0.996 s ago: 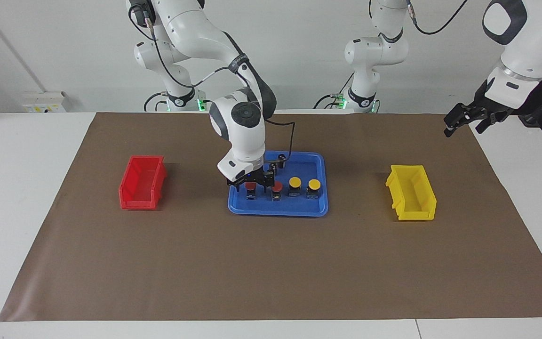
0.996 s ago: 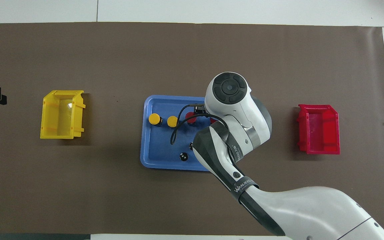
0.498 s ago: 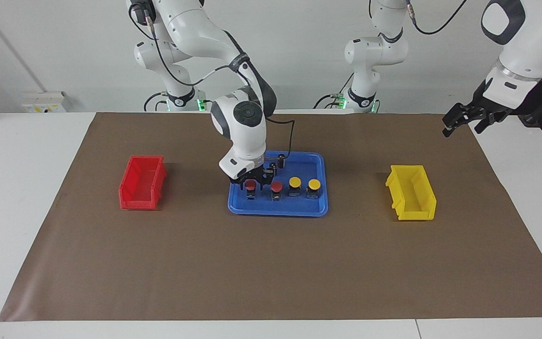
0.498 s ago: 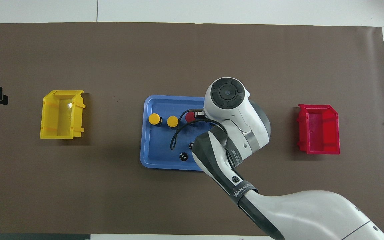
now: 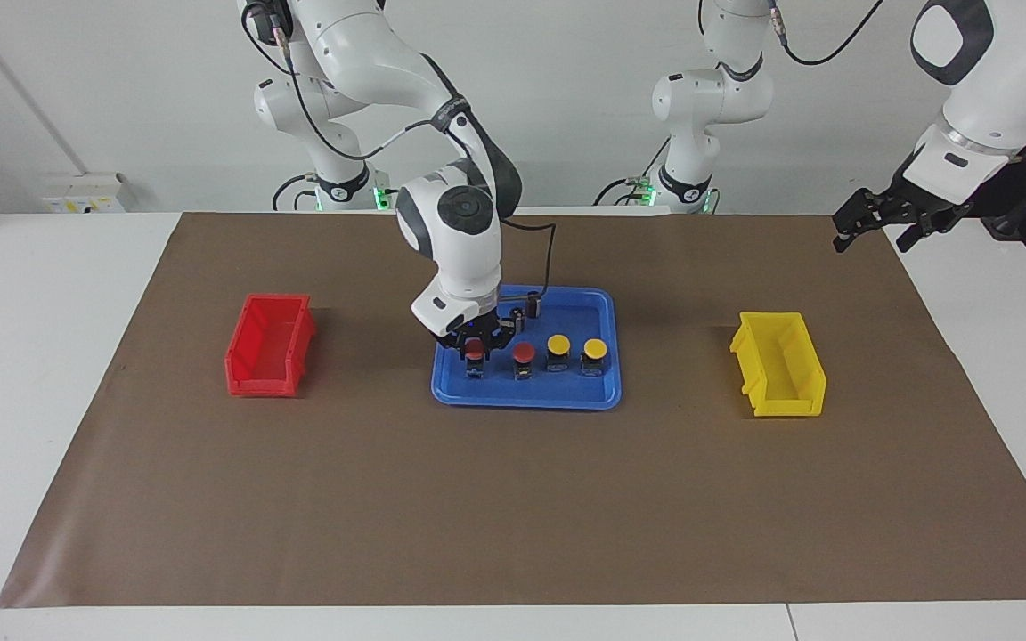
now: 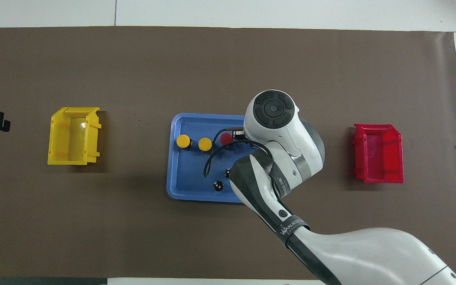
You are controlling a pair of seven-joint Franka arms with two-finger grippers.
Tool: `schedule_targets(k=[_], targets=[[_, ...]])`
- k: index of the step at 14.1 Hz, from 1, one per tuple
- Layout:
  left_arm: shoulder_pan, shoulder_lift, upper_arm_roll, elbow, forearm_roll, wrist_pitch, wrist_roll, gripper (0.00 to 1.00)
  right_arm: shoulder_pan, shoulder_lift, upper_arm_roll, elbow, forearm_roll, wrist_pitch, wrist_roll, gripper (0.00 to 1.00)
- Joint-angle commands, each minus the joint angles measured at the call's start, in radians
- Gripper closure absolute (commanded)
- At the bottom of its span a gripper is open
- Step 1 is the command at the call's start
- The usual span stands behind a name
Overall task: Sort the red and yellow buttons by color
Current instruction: 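Carry the red button with the right gripper into the red bin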
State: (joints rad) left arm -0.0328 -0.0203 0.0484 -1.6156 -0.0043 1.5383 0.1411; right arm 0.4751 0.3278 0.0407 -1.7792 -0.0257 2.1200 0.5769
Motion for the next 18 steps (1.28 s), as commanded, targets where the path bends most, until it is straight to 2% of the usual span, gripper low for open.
schedule_targets(k=[1, 4, 6, 9, 11, 13, 16, 18], targets=[[0.007, -0.03, -0.001, -0.03, 0.021, 0.006, 0.022, 0.0, -0.074, -0.111, 0.001, 0.002, 0.003, -0.092, -0.095, 0.74], [0.002, -0.03, -0.002, -0.03, 0.021, 0.005, 0.023, 0.0, -0.254, -0.277, 0.002, -0.078, 0.004, -0.253, -0.329, 0.74], [0.005, -0.03, -0.002, -0.03, 0.021, 0.002, 0.026, 0.0, -0.398, -0.416, 0.002, -0.211, 0.022, -0.261, -0.528, 0.74], [0.007, -0.03, -0.001, -0.03, 0.021, 0.002, 0.026, 0.0, -0.596, -0.496, 0.001, -0.346, 0.078, -0.241, -0.754, 0.74], [0.005, -0.03, -0.001, -0.03, 0.021, 0.002, 0.028, 0.0, -0.622, -0.538, -0.001, -0.446, 0.078, -0.166, -0.802, 0.74], [0.005, -0.03, -0.001, -0.03, 0.021, 0.002, 0.028, 0.0, -0.624, -0.536, -0.001, -0.515, 0.078, -0.065, -0.819, 0.74], [0.007, -0.03, -0.001, -0.03, 0.021, 0.003, 0.023, 0.0, -0.618, -0.515, -0.001, -0.58, 0.078, 0.067, -0.816, 0.74], [0.008, -0.047, -0.002, -0.073, 0.021, 0.038, 0.021, 0.0, -0.619, -0.501, -0.001, -0.595, 0.078, 0.081, -0.827, 0.74]])
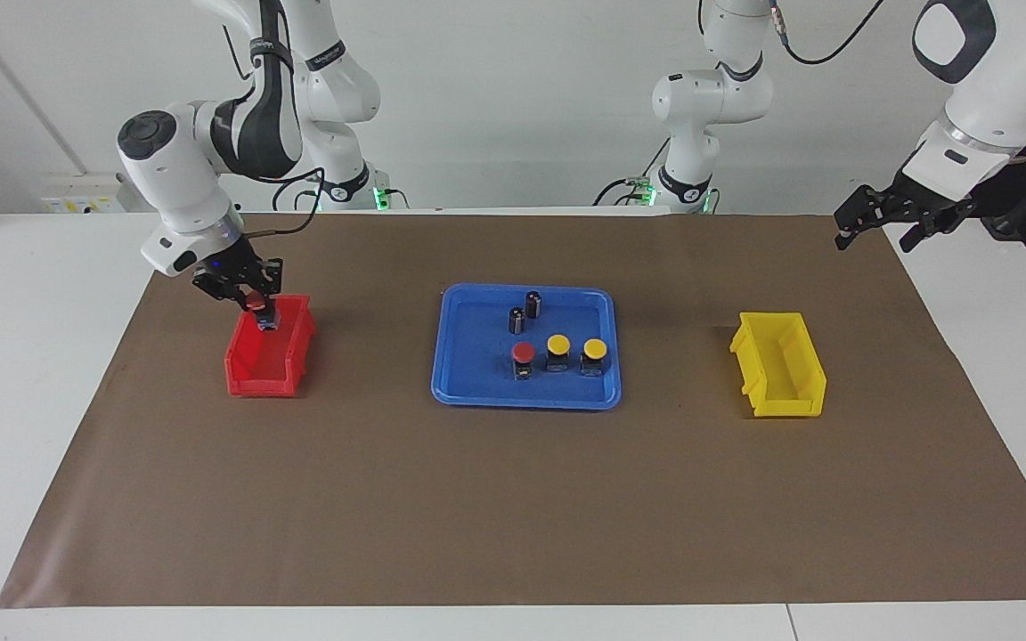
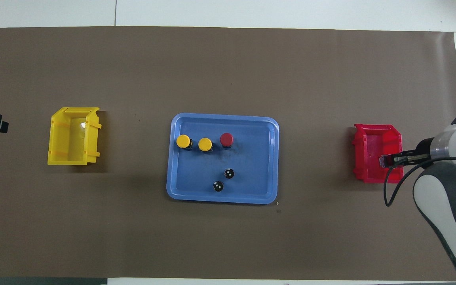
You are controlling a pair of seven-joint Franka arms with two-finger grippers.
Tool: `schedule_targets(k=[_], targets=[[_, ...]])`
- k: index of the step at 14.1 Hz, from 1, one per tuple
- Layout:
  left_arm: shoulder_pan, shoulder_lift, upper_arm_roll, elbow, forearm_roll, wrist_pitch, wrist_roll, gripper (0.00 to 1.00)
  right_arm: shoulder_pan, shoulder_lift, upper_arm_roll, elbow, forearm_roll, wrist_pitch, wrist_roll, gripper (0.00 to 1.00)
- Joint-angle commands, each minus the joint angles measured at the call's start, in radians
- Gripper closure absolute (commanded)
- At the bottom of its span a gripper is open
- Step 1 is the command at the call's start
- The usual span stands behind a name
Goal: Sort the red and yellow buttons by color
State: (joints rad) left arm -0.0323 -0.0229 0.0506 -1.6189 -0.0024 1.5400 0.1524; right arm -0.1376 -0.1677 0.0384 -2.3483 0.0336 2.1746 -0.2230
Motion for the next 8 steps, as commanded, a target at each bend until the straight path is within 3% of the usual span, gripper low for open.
schedule_targets(k=[1, 3, 6, 8], targets=[[-0.007, -0.076, -0.014, -0.16, 0.019, 0.154, -0.011, 0.0, -0.013, 0.011, 0.002, -0.029, 0.019, 0.036, -0.041, 0.74], [-0.142, -0.104, -0.029, -0.292, 0.018, 0.3, -0.225, 0.0, -0.013, 0.023, 0.002, -0.046, 0.019, 0.092, -0.042, 0.74], [-0.335, -0.069, -0.031, -0.372, 0.018, 0.44, -0.518, 0.02, -0.008, 0.034, 0.002, -0.069, 0.019, 0.134, -0.036, 0.74], [-0.46, -0.005, -0.031, -0.395, 0.018, 0.535, -0.685, 0.03, -0.011, 0.033, 0.002, -0.086, 0.019, 0.14, -0.039, 0.74]])
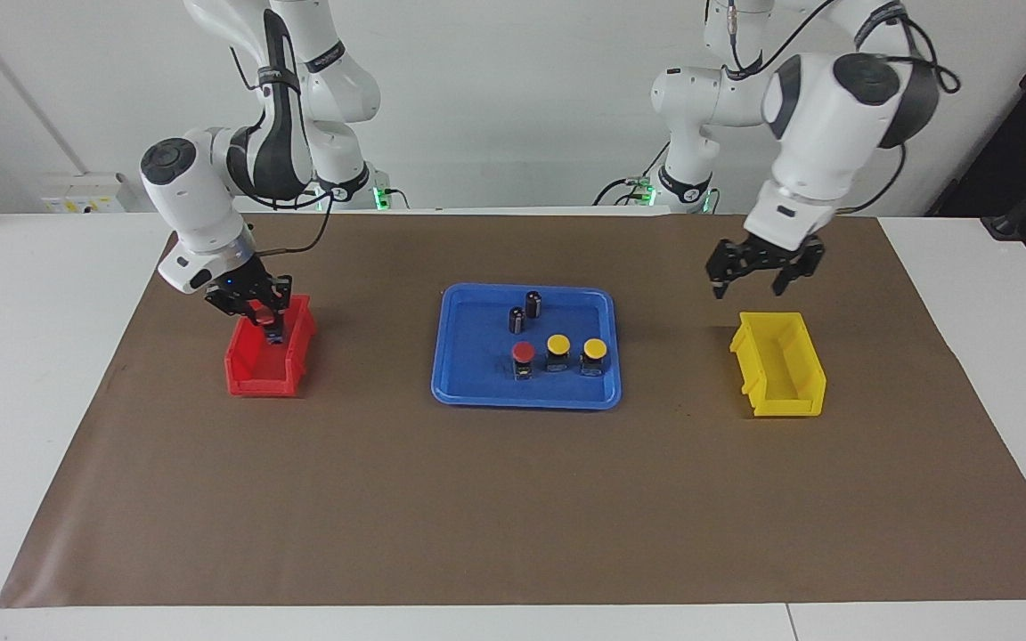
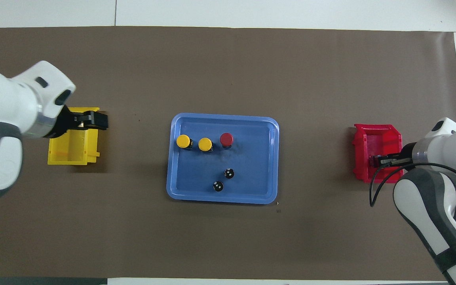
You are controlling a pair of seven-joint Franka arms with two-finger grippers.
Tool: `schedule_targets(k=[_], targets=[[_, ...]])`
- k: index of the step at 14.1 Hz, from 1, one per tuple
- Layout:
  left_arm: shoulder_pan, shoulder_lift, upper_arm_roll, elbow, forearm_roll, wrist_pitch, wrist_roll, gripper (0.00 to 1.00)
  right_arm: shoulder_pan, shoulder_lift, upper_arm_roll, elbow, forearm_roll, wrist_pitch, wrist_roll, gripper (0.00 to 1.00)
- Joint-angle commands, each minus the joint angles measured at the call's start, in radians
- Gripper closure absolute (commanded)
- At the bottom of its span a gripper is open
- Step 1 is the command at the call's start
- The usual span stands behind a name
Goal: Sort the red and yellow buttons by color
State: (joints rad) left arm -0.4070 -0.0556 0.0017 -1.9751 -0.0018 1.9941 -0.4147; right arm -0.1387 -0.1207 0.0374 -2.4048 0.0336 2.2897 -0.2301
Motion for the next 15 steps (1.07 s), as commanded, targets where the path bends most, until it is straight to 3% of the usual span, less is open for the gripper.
schedule_targets(k=[1, 3, 5, 8, 12, 15], targets=[[-0.125, 0.061, 0.02, -0.041, 0.017, 0.115, -0.18, 0.03, -0.012, -0.007, 0.001, -0.033, 0.019, 0.03, -0.035, 0.74], [-0.168, 0.126, 0.018, -0.054, 0.017, 0.198, -0.225, 0.08, -0.01, 0.0, 0.002, -0.04, 0.019, 0.048, -0.031, 0.73], [-0.183, 0.155, 0.02, -0.094, 0.017, 0.274, -0.236, 0.14, -0.01, -0.004, 0.001, -0.059, 0.019, 0.068, -0.037, 0.57], [-0.187, 0.186, 0.02, -0.094, 0.017, 0.317, -0.257, 0.19, -0.012, 0.001, 0.001, -0.028, 0.017, 0.039, -0.047, 0.45], [-0.191, 0.186, 0.018, -0.094, 0.017, 0.328, -0.259, 0.2, -0.012, 0.026, 0.001, 0.08, 0.011, -0.091, -0.054, 0.41], [-0.206, 0.21, 0.02, -0.093, 0.017, 0.339, -0.269, 0.2, -0.001, 0.033, 0.001, 0.243, 0.003, -0.286, -0.044, 0.41]])
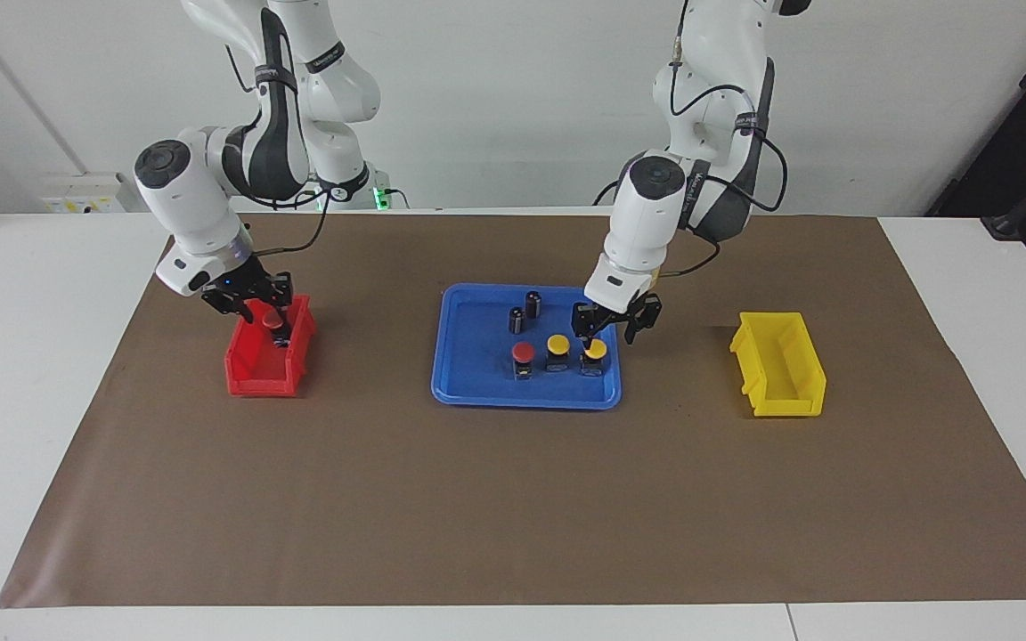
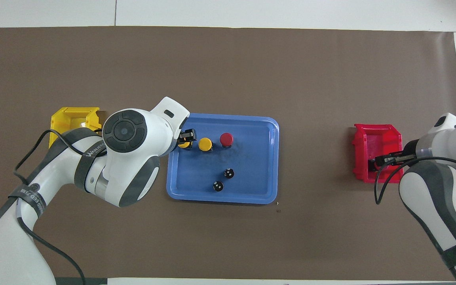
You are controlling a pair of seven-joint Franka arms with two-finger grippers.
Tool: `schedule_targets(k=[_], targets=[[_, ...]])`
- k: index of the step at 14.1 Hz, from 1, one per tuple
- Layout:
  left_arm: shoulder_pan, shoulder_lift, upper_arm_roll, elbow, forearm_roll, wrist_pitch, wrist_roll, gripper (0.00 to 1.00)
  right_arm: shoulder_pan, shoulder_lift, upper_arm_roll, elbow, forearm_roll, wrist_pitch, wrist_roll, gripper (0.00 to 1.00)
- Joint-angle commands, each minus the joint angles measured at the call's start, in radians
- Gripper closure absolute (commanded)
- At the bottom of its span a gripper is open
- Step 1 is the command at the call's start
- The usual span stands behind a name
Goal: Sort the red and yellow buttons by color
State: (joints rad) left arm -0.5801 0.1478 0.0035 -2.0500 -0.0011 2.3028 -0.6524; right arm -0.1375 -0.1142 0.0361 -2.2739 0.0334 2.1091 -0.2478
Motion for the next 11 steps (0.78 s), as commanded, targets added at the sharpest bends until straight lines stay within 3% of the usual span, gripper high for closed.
schedule_targets(k=[1, 6, 9, 11], targets=[[-0.037, 0.01, 0.018, -0.016, 0.016, 0.029, -0.039, 0.2, -0.001, 0.031, 0.004, 0.166, 0.003, -0.163, -0.022, 0.41], [-0.04, 0.01, 0.018, -0.019, 0.016, 0.036, -0.041, 0.2, 0.045, 0.042, 0.018, 0.364, 0.014, -0.359, 0.048, 0.32], [-0.038, 0.01, 0.018, -0.019, 0.016, 0.04, -0.043, 0.31, 0.107, 0.054, 0.018, 0.418, 0.014, -0.408, 0.145, 0.31], [-0.04, 0.01, 0.018, -0.019, 0.016, 0.043, -0.043, 0.32, 0.113, 0.054, 0.019, 0.421, 0.014, -0.406, 0.156, 0.3]])
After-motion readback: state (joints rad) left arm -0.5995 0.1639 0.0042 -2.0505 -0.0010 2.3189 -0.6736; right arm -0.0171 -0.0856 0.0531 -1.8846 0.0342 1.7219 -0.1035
